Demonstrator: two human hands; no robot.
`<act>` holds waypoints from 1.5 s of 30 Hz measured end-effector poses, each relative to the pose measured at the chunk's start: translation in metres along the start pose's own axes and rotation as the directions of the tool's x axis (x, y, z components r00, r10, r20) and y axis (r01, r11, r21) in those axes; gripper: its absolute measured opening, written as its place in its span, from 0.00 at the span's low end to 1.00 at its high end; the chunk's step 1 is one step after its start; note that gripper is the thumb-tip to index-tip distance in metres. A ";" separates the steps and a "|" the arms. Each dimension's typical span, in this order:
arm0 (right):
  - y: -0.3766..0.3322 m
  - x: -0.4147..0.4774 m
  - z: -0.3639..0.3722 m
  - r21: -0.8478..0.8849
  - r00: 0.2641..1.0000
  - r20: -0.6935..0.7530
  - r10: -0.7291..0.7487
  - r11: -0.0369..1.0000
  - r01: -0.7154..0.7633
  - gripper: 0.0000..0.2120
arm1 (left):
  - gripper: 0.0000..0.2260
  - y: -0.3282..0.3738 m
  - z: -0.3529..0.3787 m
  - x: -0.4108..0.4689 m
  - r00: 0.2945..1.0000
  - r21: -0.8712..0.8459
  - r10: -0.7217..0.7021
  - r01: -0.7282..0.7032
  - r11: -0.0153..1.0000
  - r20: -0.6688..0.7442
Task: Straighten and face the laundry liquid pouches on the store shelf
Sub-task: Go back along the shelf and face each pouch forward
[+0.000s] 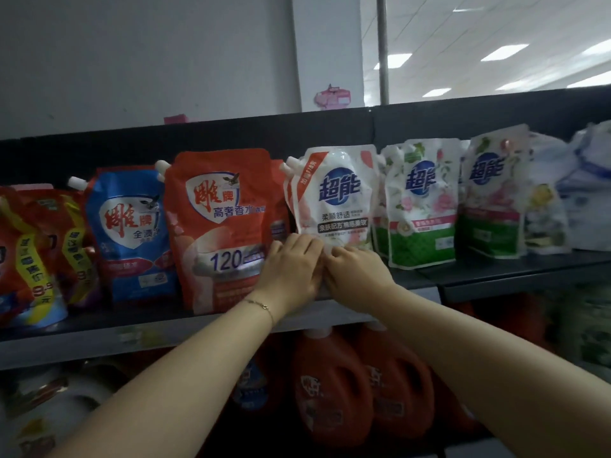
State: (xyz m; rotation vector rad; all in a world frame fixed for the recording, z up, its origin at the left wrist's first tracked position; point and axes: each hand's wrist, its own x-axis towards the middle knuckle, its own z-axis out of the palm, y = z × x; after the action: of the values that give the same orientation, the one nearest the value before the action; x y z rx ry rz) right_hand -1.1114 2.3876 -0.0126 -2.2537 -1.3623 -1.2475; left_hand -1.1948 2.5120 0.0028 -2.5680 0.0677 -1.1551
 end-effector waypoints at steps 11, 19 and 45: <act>0.170 -0.056 -0.029 -0.021 0.985 0.089 0.147 0.989 -0.146 0.11 | 0.18 0.132 0.052 0.098 0.992 -0.105 -0.017 0.030 0.994 0.124; 0.292 -0.107 -0.035 -0.028 0.865 0.074 0.497 0.868 -0.496 0.16 | 0.15 0.229 0.098 0.177 0.975 -0.232 -0.148 0.185 0.955 0.167; 0.392 -0.075 0.001 0.628 0.589 0.662 0.463 0.086 -0.774 0.25 | 0.42 0.280 0.166 0.252 0.885 -0.371 -0.274 0.415 0.831 0.377</act>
State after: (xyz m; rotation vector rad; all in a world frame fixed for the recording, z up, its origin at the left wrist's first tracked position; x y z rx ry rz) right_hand -0.8083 2.1290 0.0158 -1.7577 -0.5694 0.2289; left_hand -0.8792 2.2480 -0.0057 -3.2513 -0.2563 -0.9071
